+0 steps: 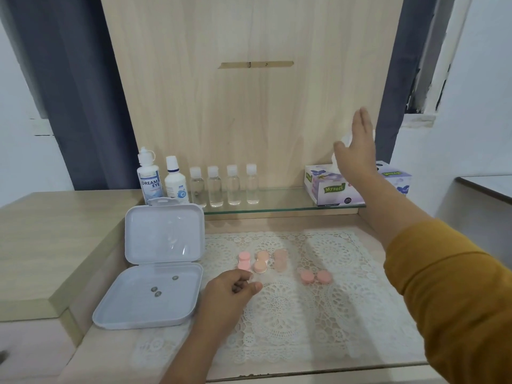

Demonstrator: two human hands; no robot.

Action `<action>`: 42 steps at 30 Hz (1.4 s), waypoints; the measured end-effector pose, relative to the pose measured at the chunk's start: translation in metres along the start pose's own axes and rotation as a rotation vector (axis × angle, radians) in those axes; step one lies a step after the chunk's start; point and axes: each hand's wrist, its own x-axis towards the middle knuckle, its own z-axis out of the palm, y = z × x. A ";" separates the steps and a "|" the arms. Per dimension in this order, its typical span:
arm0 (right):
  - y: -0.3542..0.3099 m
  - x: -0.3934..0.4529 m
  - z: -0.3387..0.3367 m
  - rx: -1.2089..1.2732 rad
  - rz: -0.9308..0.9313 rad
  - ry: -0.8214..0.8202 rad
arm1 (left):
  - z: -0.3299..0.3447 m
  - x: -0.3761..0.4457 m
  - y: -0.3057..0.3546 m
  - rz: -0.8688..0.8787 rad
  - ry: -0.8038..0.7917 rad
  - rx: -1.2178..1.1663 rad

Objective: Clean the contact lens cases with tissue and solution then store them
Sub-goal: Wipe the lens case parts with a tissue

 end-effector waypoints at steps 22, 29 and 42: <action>0.037 -0.007 0.015 -0.349 0.187 0.041 | 0.000 0.001 0.001 -0.020 0.005 0.006; 0.024 -0.015 0.011 -0.020 0.239 0.122 | 0.000 0.002 -0.001 -0.020 0.008 0.012; -0.008 0.001 -0.005 0.240 0.029 0.240 | -0.001 0.001 0.002 -0.003 -0.010 0.024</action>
